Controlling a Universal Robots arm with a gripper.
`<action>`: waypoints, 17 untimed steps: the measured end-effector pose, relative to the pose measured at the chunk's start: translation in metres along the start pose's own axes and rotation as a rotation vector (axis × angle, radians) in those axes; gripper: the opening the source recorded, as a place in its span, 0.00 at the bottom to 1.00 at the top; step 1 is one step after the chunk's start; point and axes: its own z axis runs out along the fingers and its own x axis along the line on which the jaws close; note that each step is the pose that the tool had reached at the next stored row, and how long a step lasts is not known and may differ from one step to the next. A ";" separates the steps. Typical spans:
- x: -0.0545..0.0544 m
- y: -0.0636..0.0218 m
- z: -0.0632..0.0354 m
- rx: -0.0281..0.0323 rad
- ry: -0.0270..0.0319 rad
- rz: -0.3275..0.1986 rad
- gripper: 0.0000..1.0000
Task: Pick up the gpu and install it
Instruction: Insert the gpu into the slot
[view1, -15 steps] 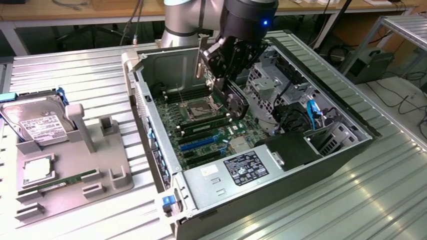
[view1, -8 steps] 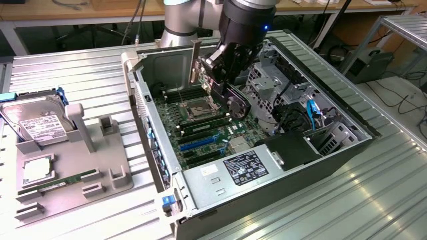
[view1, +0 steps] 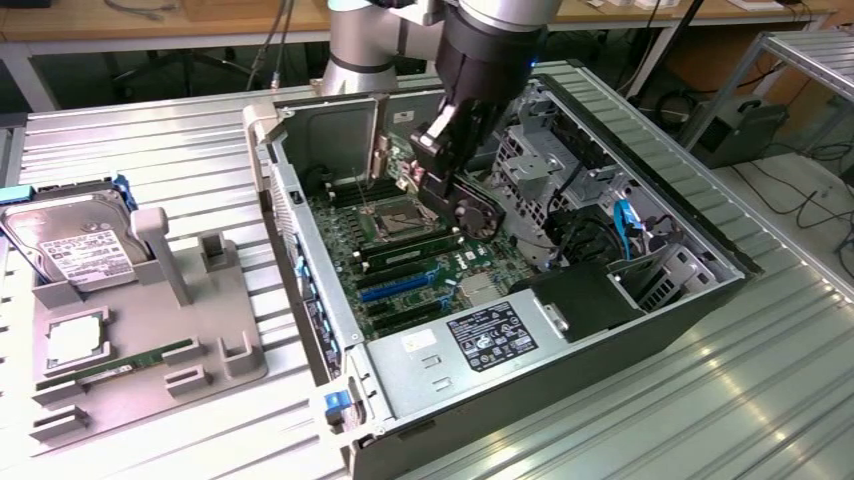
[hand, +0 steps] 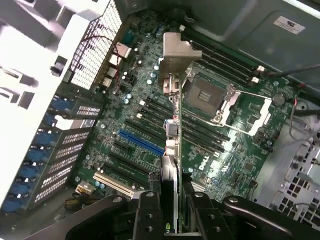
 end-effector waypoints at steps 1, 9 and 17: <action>0.000 0.0000 0.0009 0.0000 0.0010 -0.018 0.26; 0.000 -0.0005 0.0083 0.0003 0.0109 -0.201 0.26; 0.000 -0.0010 0.0183 0.0006 0.0236 -0.435 0.26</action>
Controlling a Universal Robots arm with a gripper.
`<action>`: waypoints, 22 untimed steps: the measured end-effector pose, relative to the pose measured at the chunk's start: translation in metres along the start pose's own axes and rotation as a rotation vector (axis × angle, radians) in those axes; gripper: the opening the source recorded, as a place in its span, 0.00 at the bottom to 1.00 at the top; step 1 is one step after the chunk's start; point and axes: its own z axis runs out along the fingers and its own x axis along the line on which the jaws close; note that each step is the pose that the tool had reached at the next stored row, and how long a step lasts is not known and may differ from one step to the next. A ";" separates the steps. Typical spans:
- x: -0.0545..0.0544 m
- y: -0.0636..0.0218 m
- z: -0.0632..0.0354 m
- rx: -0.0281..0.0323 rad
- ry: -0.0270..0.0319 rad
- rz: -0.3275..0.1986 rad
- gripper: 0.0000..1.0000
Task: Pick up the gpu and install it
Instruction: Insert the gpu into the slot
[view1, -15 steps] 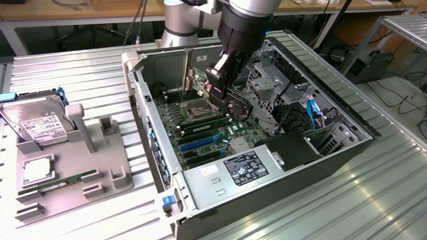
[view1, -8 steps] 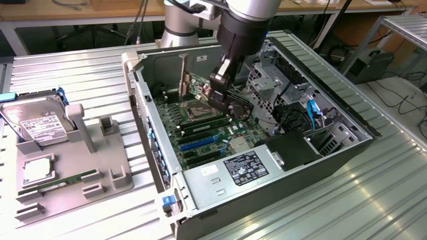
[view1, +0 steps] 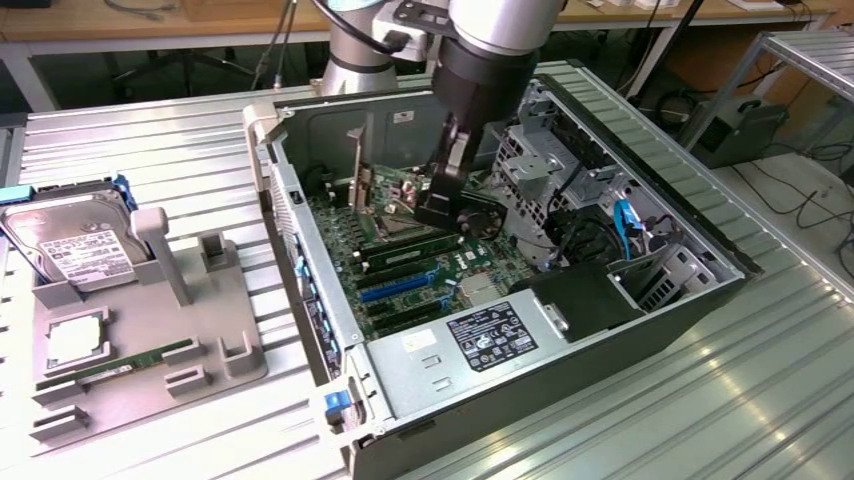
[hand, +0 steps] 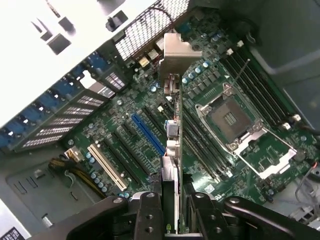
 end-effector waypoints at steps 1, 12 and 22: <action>0.000 -0.0001 0.0016 0.0000 0.0018 -0.034 0.26; 0.000 -0.0005 0.0091 0.0000 0.0129 -0.236 0.26; 0.000 -0.0009 0.0150 0.0001 0.0234 -0.428 0.26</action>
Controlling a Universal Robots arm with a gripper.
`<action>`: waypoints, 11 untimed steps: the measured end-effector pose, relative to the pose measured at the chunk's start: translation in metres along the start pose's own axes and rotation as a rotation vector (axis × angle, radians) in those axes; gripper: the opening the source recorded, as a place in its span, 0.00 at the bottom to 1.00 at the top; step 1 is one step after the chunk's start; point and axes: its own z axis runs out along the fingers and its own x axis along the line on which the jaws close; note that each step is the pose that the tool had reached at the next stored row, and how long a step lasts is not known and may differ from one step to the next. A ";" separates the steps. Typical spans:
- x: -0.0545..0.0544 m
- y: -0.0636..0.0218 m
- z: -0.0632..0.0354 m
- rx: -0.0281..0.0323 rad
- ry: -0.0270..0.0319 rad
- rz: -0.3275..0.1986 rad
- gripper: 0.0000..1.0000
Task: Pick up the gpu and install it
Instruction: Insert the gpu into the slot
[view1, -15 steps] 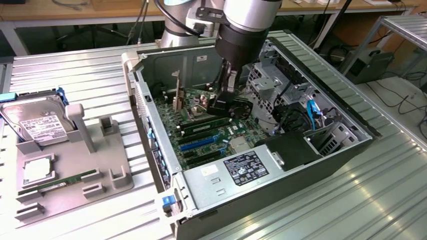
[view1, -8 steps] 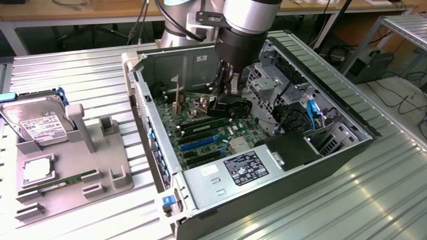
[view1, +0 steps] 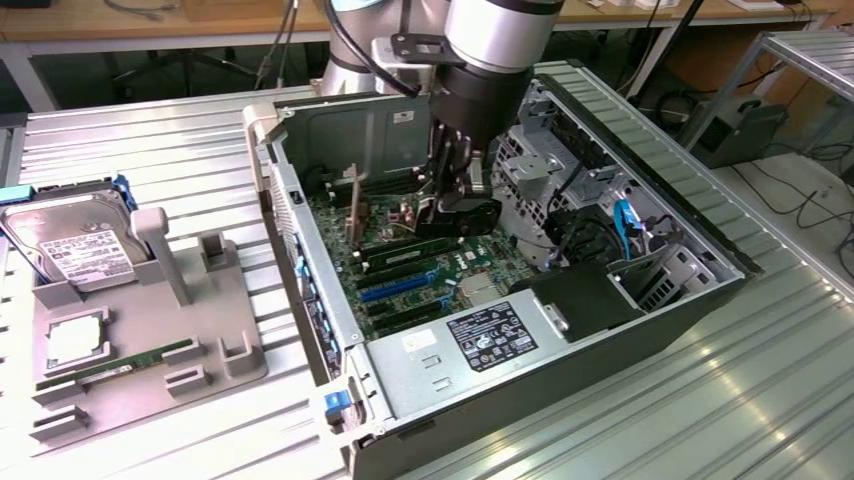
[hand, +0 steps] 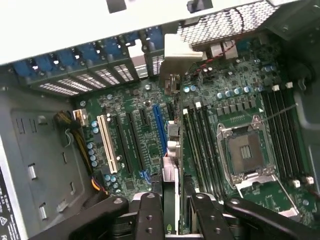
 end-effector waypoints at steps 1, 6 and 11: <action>0.000 0.0000 0.0006 0.0000 0.0010 -0.019 0.26; 0.000 -0.0003 0.0056 0.0001 0.0097 -0.177 0.26; 0.001 0.0021 0.0112 0.0001 0.0117 -0.226 0.26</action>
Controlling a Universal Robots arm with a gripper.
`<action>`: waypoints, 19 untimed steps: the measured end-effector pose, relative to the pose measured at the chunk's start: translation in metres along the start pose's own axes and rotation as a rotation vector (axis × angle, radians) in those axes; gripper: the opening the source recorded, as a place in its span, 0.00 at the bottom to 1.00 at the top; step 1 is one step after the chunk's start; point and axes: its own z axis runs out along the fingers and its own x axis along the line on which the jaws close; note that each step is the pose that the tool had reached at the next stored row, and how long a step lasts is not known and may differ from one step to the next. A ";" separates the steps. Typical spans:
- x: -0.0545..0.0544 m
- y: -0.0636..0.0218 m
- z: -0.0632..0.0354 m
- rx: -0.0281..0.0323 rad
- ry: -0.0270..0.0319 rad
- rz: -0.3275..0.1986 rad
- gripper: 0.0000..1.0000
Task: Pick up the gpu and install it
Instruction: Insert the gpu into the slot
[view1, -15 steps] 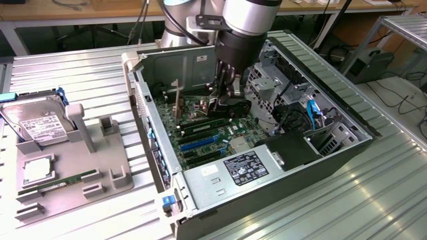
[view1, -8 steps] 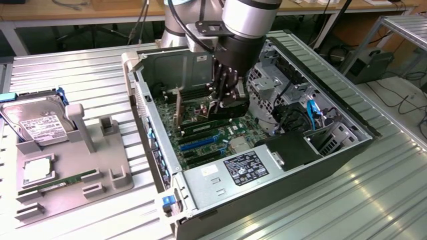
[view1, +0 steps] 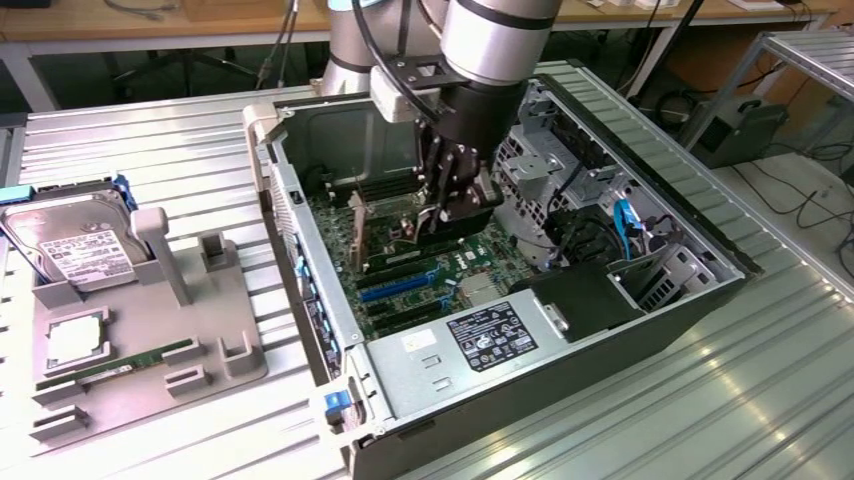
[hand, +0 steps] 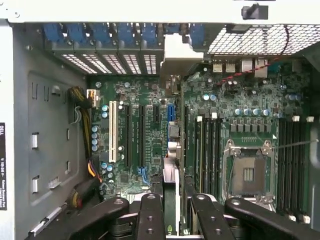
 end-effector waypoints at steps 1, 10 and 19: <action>0.000 0.0022 0.0013 0.0003 -0.0001 -0.001 0.26; 0.000 0.0185 0.0171 0.0018 0.0000 0.000 0.26; 0.000 0.0196 0.0336 0.0021 0.0001 -0.001 0.26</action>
